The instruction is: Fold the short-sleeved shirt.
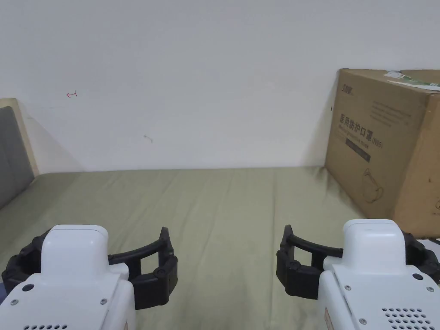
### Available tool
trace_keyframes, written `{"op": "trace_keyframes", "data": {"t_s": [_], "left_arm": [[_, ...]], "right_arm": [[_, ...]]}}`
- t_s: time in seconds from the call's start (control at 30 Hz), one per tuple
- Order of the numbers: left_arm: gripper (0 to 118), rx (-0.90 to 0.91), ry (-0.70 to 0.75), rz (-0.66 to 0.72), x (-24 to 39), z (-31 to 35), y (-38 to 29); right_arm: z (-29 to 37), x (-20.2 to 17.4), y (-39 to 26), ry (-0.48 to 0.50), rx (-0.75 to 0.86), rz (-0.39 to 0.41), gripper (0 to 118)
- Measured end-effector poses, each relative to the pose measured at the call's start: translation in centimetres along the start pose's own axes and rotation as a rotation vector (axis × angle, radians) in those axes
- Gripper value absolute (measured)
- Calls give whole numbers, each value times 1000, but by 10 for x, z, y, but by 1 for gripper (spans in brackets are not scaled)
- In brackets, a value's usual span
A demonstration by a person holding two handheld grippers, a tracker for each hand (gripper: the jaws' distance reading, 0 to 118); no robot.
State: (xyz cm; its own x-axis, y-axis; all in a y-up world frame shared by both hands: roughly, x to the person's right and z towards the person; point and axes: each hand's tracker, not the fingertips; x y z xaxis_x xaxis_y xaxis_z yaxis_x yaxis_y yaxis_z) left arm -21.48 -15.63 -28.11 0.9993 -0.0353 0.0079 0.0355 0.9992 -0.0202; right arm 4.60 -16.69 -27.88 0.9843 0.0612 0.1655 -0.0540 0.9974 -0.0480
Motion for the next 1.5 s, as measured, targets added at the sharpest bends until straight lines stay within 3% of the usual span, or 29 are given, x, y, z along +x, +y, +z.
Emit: {"op": "trace_keyframes", "data": {"t_s": [0.1,0.17,0.23,0.3,0.37,0.43,0.47,0.5,0.6,0.67,0.8,0.9,0.93,1.0,1.07,1.13,1.3,1.5], "left_arm": [[118,8,-10,22,-1,0,2],[118,14,-51,140,-7,1,3],[118,20,-102,349,-19,0,-1],[118,3,-126,602,-30,-4,-13],[118,-37,-125,819,-39,-8,-29],[118,-57,-94,924,-44,-9,-47],[118,-62,-69,973,-44,-9,-55],[118,-75,-38,1000,-45,-9,-59],[118,-107,-8,966,-50,-10,-58],[118,-61,34,833,-48,-7,-45],[118,19,61,343,-24,-7,-1],[118,31,-41,-19,2,-4,13],[118,37,-66,-91,8,-1,12],[118,48,-41,-142,16,3,5],[118,41,-52,-81,17,5,0],[118,6,-74,-9,15,3,-3],[118,-29,-57,1,13,-3,-4],[118,-13,-41,23,11,-1,-3]], "right_arm": [[0,-2,3,-3,11,13,118],[1,-9,7,-48,54,95,118],[6,-24,9,-70,143,269,118],[13,-46,4,-92,239,519,118],[19,-65,-8,-55,329,808,118],[23,-83,-24,-14,385,1073,118],[24,-90,-32,-21,401,1138,118],[23,-92,-35,-3,402,1144,118],[25,-93,-27,120,296,942,118],[23,-84,-17,133,256,782,118],[16,-56,4,131,150,365,118],[9,-30,4,78,47,27,118],[8,-19,-1,53,6,-98,118],[5,-1,-13,22,-42,-272,118],[3,8,-22,-25,-86,-307,118],[2,12,-26,-55,-89,-243,118],[11,-1,-15,-101,37,-58,118],[9,-7,-7,-66,46,-12,118]]}}
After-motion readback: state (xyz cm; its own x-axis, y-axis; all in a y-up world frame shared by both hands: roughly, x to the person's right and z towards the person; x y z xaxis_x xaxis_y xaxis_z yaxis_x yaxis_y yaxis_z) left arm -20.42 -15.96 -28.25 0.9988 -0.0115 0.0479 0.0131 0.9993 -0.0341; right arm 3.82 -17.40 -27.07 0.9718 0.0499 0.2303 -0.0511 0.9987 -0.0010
